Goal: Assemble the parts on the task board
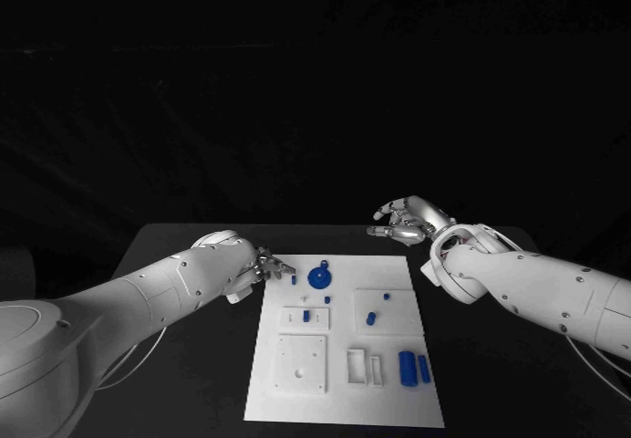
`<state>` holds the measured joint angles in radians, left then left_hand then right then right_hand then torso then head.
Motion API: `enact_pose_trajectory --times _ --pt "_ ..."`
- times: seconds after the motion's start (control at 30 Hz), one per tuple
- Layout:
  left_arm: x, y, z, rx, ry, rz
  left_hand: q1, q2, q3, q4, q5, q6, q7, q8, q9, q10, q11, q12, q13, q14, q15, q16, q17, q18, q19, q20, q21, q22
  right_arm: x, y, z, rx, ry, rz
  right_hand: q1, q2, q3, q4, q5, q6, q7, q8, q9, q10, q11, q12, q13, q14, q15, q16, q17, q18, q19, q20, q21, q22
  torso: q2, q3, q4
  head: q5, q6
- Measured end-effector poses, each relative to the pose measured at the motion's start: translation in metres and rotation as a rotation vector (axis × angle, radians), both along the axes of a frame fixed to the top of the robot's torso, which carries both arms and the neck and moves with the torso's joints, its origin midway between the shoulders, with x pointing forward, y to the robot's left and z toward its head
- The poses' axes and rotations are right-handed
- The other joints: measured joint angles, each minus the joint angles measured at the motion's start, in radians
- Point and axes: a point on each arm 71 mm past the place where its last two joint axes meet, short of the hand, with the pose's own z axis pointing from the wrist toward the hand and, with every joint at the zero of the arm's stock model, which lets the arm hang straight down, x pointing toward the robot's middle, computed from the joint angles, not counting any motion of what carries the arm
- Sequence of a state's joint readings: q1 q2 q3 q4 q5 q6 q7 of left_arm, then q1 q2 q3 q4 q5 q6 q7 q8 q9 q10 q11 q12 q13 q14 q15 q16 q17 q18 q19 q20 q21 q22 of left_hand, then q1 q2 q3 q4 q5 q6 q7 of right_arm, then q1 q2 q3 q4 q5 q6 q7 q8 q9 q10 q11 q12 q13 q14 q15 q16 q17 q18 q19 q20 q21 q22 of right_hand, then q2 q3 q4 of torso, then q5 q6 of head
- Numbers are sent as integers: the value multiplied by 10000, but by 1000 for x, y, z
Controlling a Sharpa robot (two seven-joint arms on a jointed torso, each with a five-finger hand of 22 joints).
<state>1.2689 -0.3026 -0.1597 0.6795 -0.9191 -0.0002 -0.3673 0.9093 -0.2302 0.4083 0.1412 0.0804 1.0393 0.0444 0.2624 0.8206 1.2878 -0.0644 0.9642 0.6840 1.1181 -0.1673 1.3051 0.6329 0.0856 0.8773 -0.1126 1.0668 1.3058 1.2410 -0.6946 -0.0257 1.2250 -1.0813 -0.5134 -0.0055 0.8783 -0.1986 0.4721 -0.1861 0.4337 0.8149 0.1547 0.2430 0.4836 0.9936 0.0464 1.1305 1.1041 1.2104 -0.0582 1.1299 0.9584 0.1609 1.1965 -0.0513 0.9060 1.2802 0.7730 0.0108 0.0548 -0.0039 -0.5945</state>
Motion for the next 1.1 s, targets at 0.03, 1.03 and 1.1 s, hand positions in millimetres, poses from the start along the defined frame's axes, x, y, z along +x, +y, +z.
enact_pose_trajectory --times 0.03,1.03,1.1 --pt "0 -1 -1 3 10 2 4 4 -2 2 0 -6 5 0 0 0 0 0 0 -4 4 0 0 0 0 0 0 0 0 0 0 5 -7 1 0 0 0 0 0 0 0 0 0 0 0 0 0 0 0 0 0 0 0 0 0 0 0 -1 0 -2 0" --pt "0 -5 -9 -86 63 22 224 224 -322 139 0 -63 25 -76 -34 -17 -17 37 5 -39 42 37 -2 0 -36 -36 1 18 2 6 9 83 -168 104 0 0 0 0 0 -6 -4 0 -8 0 0 -1 -18 -11 11 0 0 1 0 1 0 7 155 7 -93 -8 70" --pt "0 -6 -8 -103 65 13 224 224 -331 140 0 -72 33 -76 -34 -18 -17 37 6 -49 52 37 -3 -1 -36 -36 1 17 2 6 9 83 -169 104 0 0 0 0 0 -7 -5 0 -7 0 0 -1 -28 -11 11 0 0 1 0 0 0 7 155 8 -93 -18 70"
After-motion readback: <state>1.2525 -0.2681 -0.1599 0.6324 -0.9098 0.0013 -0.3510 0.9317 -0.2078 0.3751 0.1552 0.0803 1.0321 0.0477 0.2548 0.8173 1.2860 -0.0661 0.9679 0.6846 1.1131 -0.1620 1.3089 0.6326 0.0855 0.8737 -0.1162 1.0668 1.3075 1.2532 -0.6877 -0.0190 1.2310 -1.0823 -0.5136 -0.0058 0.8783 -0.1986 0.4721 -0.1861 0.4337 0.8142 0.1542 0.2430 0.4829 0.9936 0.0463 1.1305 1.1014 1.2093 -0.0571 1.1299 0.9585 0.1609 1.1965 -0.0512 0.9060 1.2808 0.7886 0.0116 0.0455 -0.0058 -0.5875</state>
